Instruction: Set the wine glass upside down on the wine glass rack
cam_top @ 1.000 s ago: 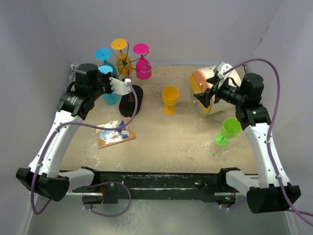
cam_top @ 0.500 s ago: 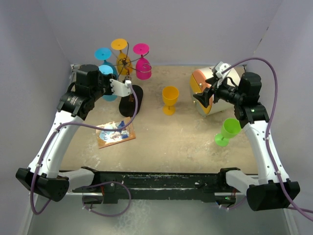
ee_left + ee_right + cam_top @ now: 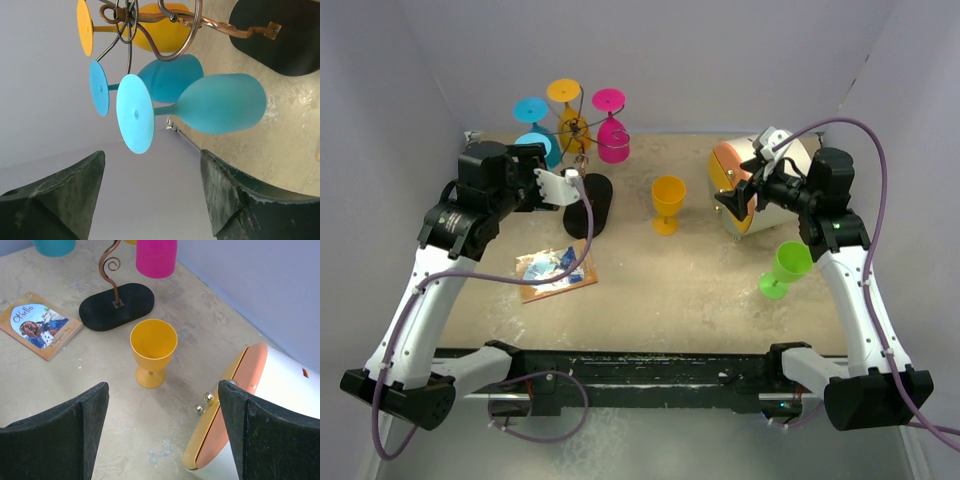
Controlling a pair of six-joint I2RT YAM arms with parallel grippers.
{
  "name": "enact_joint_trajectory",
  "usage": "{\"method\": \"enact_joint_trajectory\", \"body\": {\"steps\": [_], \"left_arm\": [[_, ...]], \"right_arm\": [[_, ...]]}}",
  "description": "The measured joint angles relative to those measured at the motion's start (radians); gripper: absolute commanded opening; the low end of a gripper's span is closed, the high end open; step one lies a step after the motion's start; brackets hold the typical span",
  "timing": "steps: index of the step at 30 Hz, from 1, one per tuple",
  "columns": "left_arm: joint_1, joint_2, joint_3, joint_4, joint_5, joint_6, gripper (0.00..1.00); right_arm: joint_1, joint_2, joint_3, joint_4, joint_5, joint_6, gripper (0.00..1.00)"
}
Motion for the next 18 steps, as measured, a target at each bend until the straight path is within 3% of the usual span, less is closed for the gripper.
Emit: {"method": "enact_joint_trajectory", "body": {"steps": [8, 18], "left_arm": [[0.000, -0.091, 0.006, -0.049, 0.082, -0.152, 1.00], [0.048, -0.245, 0.004, -0.042, 0.199, -0.471, 0.99]], "right_arm": [[0.000, 0.000, 0.003, -0.037, -0.002, -0.032, 0.96], [0.001, 0.055, 0.114, -0.089, 0.001, -0.065, 0.87]]}}
